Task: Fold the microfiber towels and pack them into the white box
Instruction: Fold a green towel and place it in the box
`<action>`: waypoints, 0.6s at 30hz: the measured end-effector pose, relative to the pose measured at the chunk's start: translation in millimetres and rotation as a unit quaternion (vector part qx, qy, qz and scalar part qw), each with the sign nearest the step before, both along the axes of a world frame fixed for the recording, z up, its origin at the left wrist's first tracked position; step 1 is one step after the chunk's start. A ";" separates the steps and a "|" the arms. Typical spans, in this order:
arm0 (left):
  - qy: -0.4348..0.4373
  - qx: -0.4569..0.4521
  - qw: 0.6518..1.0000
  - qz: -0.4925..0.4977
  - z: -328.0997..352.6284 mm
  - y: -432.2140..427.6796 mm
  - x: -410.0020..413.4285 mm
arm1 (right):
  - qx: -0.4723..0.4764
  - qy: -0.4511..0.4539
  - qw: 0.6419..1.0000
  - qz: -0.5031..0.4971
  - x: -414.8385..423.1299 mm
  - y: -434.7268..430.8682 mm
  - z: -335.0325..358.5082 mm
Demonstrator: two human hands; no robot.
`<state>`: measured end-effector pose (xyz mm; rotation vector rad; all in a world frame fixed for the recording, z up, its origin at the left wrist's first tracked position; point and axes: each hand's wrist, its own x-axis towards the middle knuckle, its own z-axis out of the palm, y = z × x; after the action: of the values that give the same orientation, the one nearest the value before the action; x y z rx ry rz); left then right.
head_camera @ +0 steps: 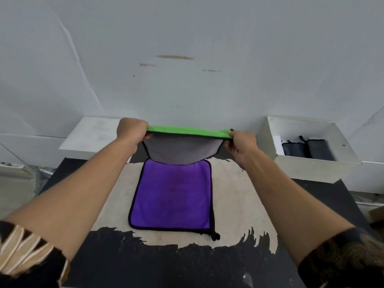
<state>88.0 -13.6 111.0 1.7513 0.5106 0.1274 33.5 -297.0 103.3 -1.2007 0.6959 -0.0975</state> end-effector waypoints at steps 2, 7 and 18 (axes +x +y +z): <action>-0.001 -0.001 1.000 0.000 11.1 -7.6 8.7 | -0.010 -0.012 1.000 -0.012 8.6 -9.0 10.7; 0.095 -0.114 0.988 -0.039 -10.0 -15.2 -10.1 | -0.039 0.035 0.998 0.036 -9.3 -22.6 -8.9; 0.289 -0.095 0.952 -0.008 -131.7 2.5 -92.6 | -0.044 0.254 0.947 0.190 -97.1 -20.7 -123.1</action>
<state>-4.6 -11.1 -20.7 1.5875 0.9004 -0.4488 -63.6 -317.7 -19.8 -1.4434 0.8970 0.5269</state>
